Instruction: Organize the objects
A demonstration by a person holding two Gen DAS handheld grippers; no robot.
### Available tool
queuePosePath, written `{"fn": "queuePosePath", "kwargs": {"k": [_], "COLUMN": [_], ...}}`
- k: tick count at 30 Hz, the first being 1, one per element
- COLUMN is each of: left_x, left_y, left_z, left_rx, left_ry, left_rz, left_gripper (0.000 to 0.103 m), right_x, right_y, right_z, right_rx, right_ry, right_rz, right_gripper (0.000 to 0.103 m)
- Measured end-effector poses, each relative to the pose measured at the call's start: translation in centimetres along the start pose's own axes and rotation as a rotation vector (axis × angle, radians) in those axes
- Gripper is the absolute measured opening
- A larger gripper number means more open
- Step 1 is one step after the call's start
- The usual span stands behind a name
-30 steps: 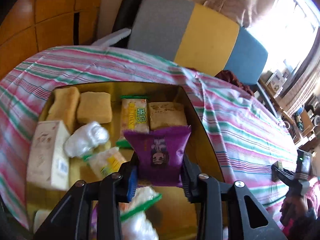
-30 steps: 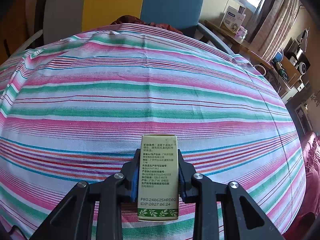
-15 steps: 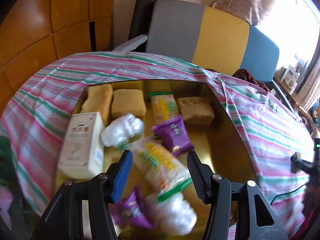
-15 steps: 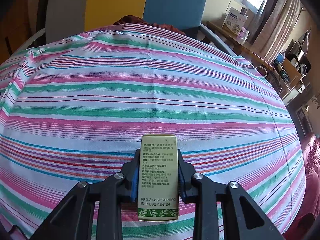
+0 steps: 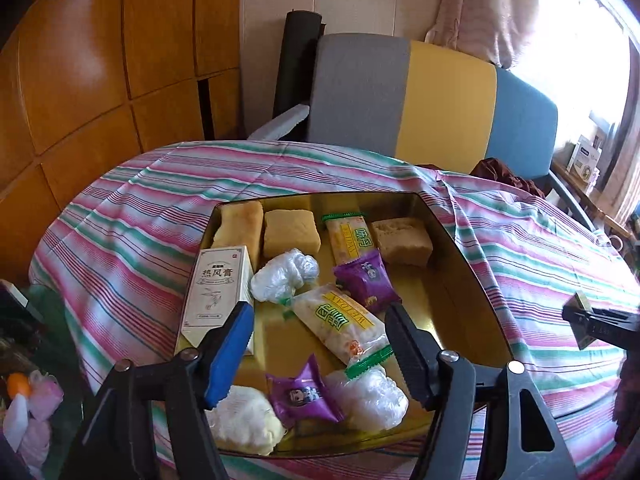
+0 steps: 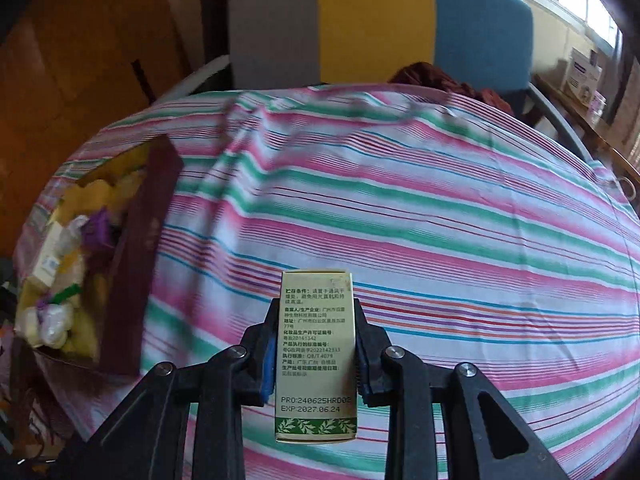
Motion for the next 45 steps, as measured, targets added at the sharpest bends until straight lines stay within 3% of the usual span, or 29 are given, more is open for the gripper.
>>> {"fn": "queuePosePath", "kwargs": {"k": [7,17,23,28,33,45], "left_x": [0.8,1.1,0.8,0.5,1.1,2.8], "left_y": [0.4,1.9,2.9,3.2,2.9,2.6], "left_z": [-1.3,-4.1,-5.1,-5.6,-5.4,-3.7], "left_rx": [0.032,0.084,0.108,0.082,0.079,0.086], "left_ry": [-0.040,-0.105,-0.124,-0.183,-0.189,-0.125], "left_rz": [0.004,-0.010,-0.035,-0.041,-0.021,0.017], "left_gripper": [0.082,0.096,0.103,0.103,0.103,0.103], "right_x": [0.4,-4.5,-6.1,-4.3,-2.1,4.7], "right_y": [1.0,-0.4,-0.5,0.6,2.3,3.8], "right_z": [-11.7,-18.7,-18.7,-18.1,-17.5,-15.2], "right_rx": [0.132,0.184,0.139,0.143,0.155,0.109], "right_ry": [-0.143,-0.115,-0.097,-0.083,-0.071,-0.005], "right_rz": [-0.006,-0.042,-0.062,-0.024,0.020,0.229], "right_gripper": [0.030,0.031,0.032,0.032,0.032,0.035]}}
Point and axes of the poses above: each gripper's, at about its wrist camera, not at the fingertips, and x roughly against the way its jaws point, z to its right, y to its underside, the point moved 7 cm from there along -x, roughly the way its jaws point, and after that the axes turned 14 degrees about -x, right-handed, at the moved point
